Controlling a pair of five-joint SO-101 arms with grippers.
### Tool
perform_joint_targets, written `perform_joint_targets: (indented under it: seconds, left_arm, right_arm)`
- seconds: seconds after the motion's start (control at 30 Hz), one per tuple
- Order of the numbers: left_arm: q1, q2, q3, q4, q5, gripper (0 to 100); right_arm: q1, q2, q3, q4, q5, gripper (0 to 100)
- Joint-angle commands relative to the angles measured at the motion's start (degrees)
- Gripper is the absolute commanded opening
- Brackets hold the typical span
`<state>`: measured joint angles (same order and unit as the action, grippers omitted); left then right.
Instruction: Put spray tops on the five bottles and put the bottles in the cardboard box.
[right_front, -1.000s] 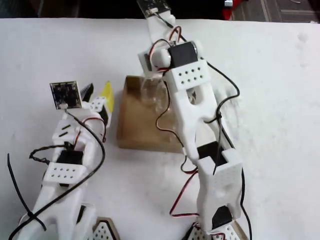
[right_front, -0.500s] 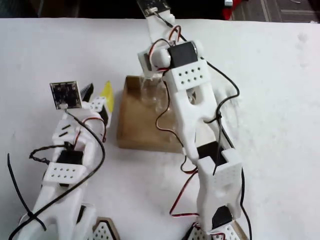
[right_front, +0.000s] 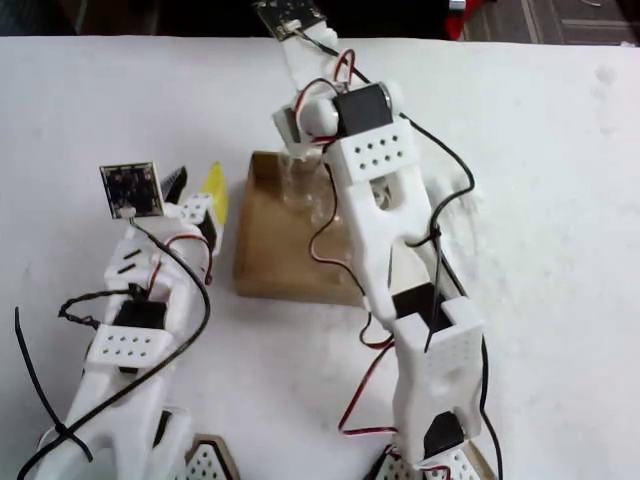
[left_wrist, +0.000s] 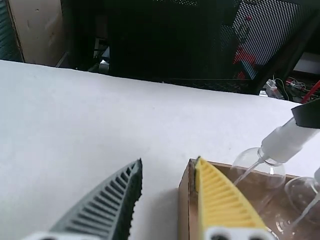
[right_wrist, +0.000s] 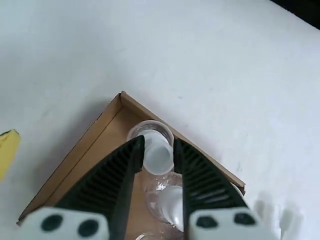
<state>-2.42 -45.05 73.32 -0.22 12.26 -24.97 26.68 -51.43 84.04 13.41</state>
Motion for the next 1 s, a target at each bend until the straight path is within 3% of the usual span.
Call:
perform_joint_targets:
  seconds: [0.0, 0.43, 0.97]
  left_arm:
    - [0.7, -1.4, -0.3, -1.6, -0.7, 16]
    - [0.7, -1.4, -0.3, -1.7, -2.3, 16]
    - [0.7, -1.4, -0.3, -1.7, -2.3, 16]
  right_arm:
    - [-1.1, -1.0, -2.7, -0.9, 0.9, 3.0]
    - [-0.8, -0.6, -2.2, -0.6, 8.4, 3.0]
    - [-1.0, 2.2, -2.7, -0.8, 8.4, 3.6]
